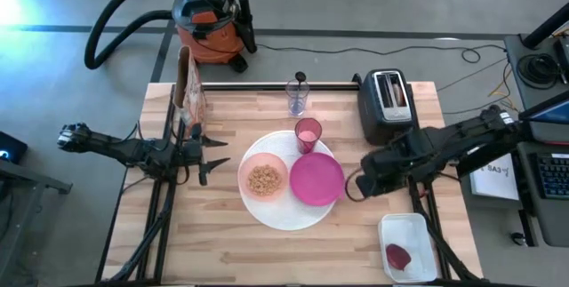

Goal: Arrange a breakfast setting
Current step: Put the bagel on the pink plate

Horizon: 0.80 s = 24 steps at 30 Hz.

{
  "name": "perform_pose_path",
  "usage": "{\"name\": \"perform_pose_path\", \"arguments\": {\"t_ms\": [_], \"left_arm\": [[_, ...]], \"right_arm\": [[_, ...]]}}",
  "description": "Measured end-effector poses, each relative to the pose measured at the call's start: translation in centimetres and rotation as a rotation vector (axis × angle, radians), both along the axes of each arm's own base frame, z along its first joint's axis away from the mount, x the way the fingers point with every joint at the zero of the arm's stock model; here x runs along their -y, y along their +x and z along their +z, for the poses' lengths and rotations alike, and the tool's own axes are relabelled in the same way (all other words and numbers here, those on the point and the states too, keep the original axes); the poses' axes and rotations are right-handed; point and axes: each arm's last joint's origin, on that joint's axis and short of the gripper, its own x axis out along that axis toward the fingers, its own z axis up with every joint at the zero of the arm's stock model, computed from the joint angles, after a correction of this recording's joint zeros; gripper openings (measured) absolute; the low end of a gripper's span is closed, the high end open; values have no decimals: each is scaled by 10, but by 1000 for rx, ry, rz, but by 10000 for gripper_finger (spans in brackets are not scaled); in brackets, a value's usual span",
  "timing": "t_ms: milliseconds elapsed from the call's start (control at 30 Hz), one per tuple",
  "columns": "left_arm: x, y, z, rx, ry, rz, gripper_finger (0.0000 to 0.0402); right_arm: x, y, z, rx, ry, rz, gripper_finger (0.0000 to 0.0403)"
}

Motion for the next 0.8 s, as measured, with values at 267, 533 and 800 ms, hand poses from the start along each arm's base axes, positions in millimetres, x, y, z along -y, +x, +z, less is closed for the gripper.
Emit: {"name": "perform_pose_path", "arguments": {"t_ms": [267,533,800], "left_arm": [[0,-1,0,-4,8,-2,201],[0,-1,-1,-10,13,-3,201],[1,-1,0,-7,3,-29,201]], "right_arm": [[-25,-1,-9,-93,3,-1,200],[-46,0,-20,-190,33,46,222],[-65,3,-35,-248,-8,136,253]]}}
